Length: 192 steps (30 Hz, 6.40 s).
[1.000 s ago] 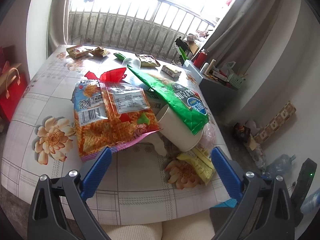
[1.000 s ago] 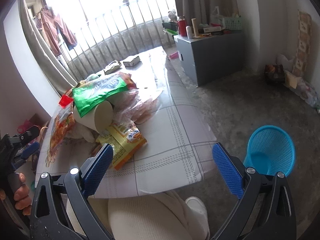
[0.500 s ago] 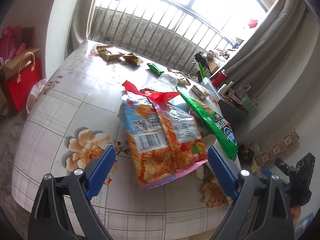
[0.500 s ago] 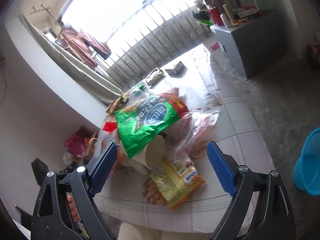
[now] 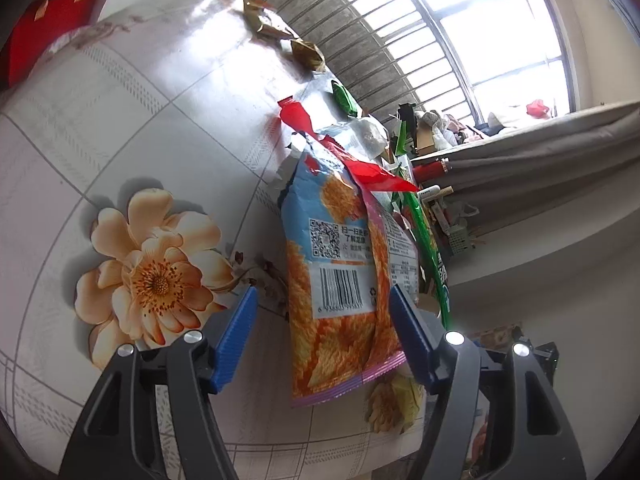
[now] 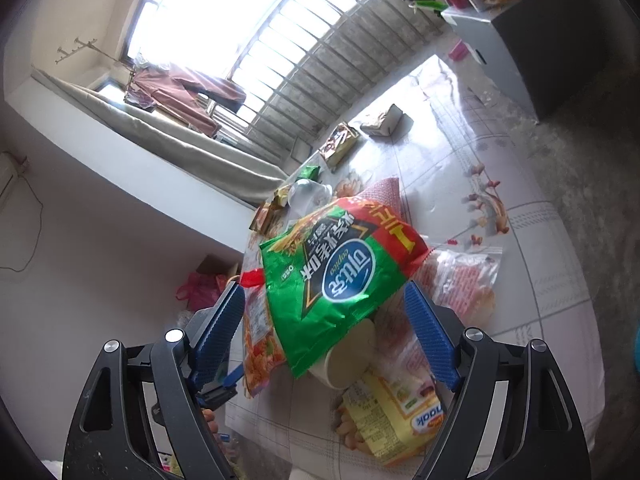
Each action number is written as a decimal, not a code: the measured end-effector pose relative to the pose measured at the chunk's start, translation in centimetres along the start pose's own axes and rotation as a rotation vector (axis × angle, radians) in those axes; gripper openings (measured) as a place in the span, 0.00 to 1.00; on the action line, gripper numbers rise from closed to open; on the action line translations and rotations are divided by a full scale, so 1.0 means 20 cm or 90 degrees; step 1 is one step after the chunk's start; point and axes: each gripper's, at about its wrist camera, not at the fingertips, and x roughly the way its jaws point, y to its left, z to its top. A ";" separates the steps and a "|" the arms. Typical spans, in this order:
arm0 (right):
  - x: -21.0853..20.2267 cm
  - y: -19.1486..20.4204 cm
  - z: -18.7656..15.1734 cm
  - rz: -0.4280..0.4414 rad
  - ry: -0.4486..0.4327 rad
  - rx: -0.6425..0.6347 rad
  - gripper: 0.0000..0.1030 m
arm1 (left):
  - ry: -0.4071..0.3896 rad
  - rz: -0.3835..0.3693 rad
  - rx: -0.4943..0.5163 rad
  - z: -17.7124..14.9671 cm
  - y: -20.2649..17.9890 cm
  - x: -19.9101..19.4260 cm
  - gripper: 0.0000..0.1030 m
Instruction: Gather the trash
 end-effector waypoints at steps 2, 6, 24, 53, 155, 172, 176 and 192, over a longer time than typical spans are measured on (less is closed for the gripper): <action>0.05 -0.02 0.07 0.013 0.025 0.007 0.75 | 0.008 -0.012 -0.018 0.03 0.02 0.03 0.59; 0.19 -0.06 0.21 0.021 0.081 0.010 0.75 | 0.026 -0.033 -0.039 0.05 0.05 0.07 0.46; 0.50 -0.17 0.37 0.064 0.237 0.050 0.72 | 0.045 -0.087 -0.072 0.10 0.14 0.15 0.30; 0.34 0.01 0.27 0.087 0.291 -0.035 0.20 | 0.018 -0.155 -0.036 0.10 0.04 0.05 0.07; -1.50 -1.12 -0.93 -0.447 -0.341 0.271 0.29 | 0.400 -0.079 0.674 -2.07 -1.82 1.43 0.03; -1.07 -1.65 -0.90 -0.459 -0.267 0.319 0.62 | 0.382 0.078 0.604 -2.12 -1.65 2.04 0.65; -1.11 -1.67 -1.00 -0.441 -0.278 0.364 0.62 | 0.352 0.069 0.614 -2.04 -1.65 1.99 0.67; -1.27 -1.59 -0.91 -0.401 -0.303 0.305 0.63 | 0.260 -0.033 0.592 -1.68 -1.78 1.34 0.70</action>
